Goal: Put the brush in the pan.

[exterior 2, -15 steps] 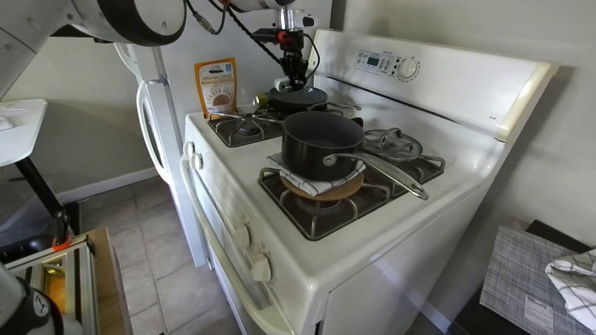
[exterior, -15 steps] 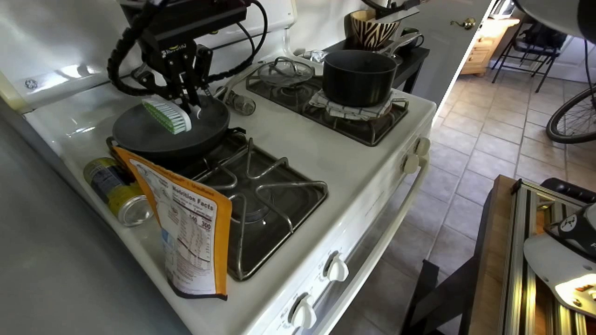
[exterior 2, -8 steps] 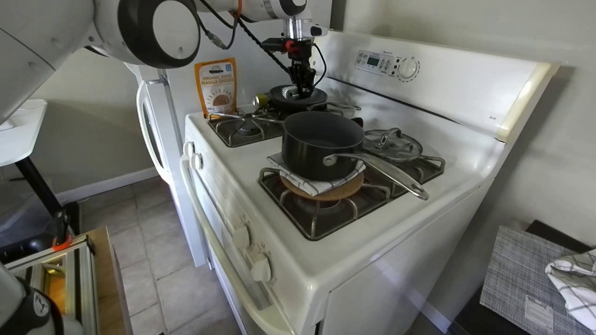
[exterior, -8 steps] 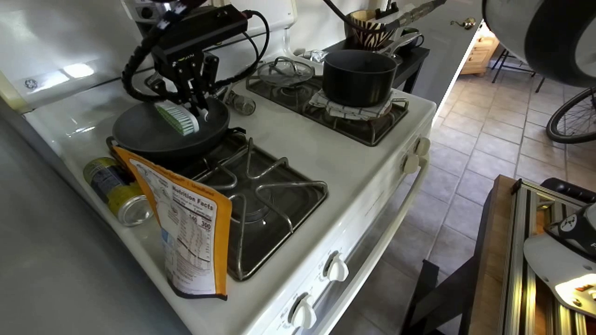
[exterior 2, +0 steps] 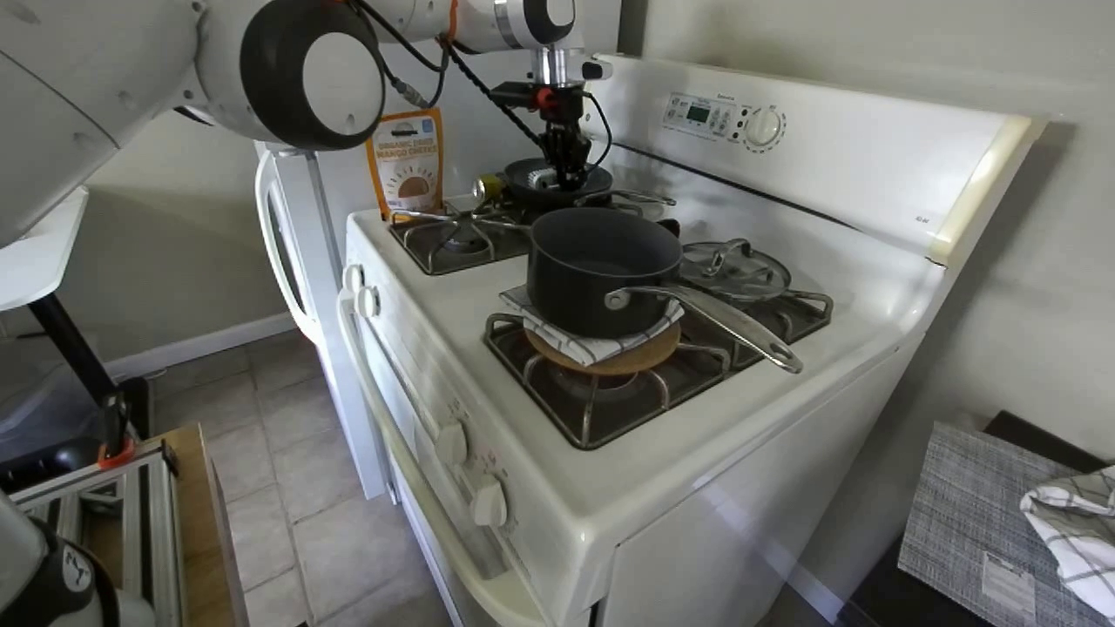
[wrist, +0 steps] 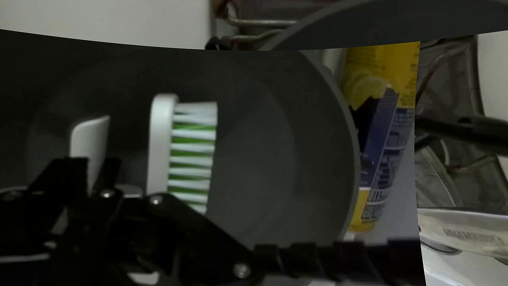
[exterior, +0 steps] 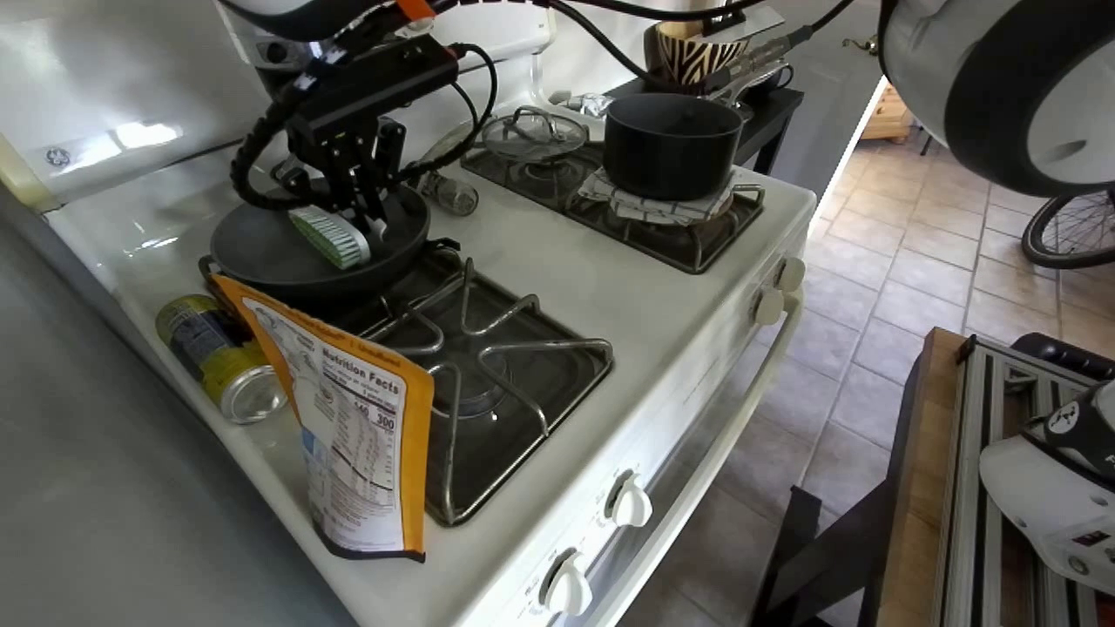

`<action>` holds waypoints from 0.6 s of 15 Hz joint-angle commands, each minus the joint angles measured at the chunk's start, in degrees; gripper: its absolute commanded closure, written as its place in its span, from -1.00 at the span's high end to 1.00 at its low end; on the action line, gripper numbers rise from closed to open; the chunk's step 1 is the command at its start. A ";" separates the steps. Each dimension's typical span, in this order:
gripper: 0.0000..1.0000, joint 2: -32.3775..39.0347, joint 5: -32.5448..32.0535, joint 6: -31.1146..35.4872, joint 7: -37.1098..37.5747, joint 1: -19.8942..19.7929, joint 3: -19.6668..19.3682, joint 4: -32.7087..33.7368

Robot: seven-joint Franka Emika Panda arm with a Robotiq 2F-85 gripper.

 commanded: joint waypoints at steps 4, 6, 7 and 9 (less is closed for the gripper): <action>0.23 1.11 0.81 -2.41 -2.72 -0.35 0.73 3.80; 0.56 -0.80 0.02 -2.13 -2.86 0.08 0.19 4.15; 0.74 -1.89 -0.31 -2.15 -3.07 0.30 0.03 4.47; 0.99 -3.85 -0.30 -1.49 -4.74 0.50 0.45 5.29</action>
